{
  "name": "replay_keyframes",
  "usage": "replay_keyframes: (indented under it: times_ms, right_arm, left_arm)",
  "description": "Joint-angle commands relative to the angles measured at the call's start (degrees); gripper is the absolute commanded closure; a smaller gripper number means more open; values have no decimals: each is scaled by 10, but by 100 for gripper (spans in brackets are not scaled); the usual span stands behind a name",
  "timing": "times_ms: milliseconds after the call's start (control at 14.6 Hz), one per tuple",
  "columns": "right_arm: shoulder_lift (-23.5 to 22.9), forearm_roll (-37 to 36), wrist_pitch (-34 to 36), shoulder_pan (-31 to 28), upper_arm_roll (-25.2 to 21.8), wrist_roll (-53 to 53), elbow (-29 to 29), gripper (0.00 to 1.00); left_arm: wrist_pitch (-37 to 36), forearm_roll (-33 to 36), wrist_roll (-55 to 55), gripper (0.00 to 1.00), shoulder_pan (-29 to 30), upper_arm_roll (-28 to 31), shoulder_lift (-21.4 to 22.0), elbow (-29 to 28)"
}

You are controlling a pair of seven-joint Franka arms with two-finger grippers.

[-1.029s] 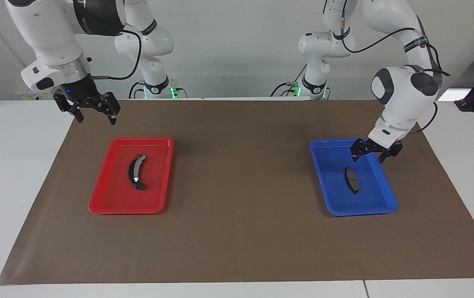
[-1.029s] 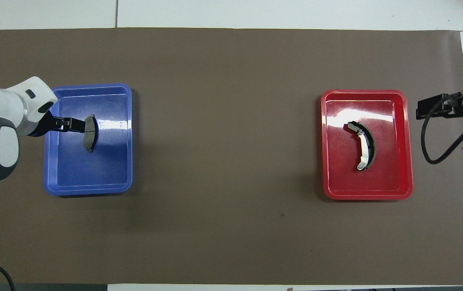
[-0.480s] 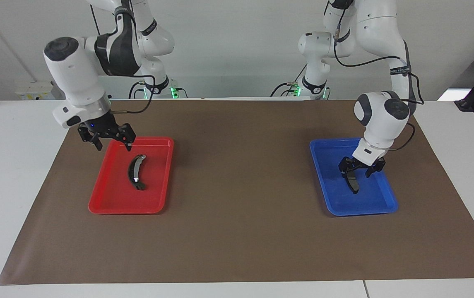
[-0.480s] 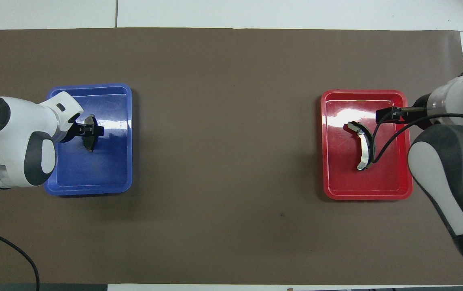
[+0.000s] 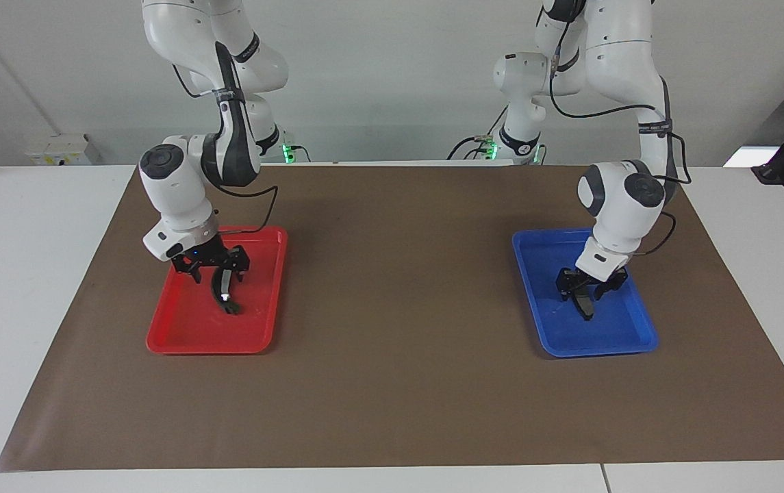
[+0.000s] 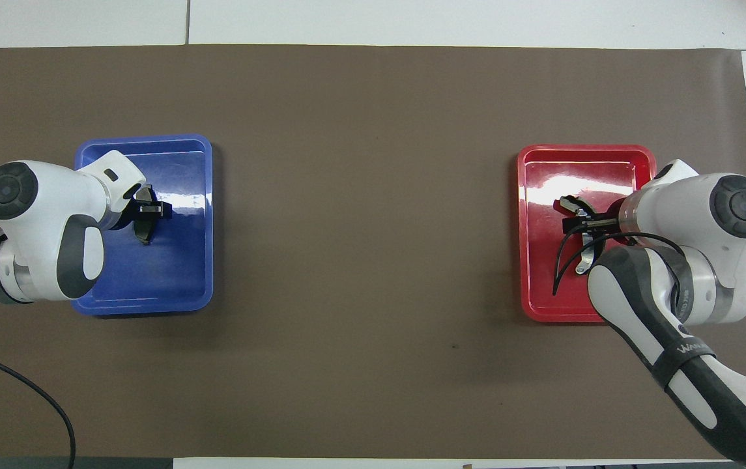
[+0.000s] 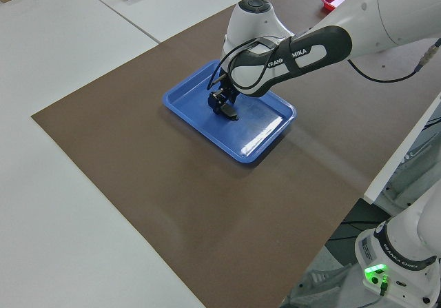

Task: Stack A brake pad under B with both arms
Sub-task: 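Grasp the blue-tray pad with the left gripper while the right gripper grasps its pad, then lift the brake pad from the blue tray with the left gripper toward the table center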

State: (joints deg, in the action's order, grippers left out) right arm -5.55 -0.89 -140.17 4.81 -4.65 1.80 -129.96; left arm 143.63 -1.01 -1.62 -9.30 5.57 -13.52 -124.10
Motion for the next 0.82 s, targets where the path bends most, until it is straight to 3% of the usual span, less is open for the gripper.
replay_keyframes:
  times_ms: [0,137,343,480,618,755]
  right_arm:
    - [-28,12,-22,-15,1,56,-10,0]
    - [-32,12,-26,-16,2,62,-10,0]
    - [-32,12,-23,-14,2,62,-10,0]
    - [-28,12,-6,-10,2,62,-7,2]
    - [-26,12,1,-10,2,63,-6,9]
    - [-26,12,1,-9,2,63,-6,26]
  left_arm:
    - [8,3,7,83,-4,6,8,-8]
    - [-26,3,7,92,-5,6,36,-4]
    - [-147,4,7,93,-6,6,74,50]
    - [-166,3,23,92,-41,7,75,71]
    - [-136,3,82,91,-72,5,74,70]
    - [-124,3,126,91,-131,7,65,71]
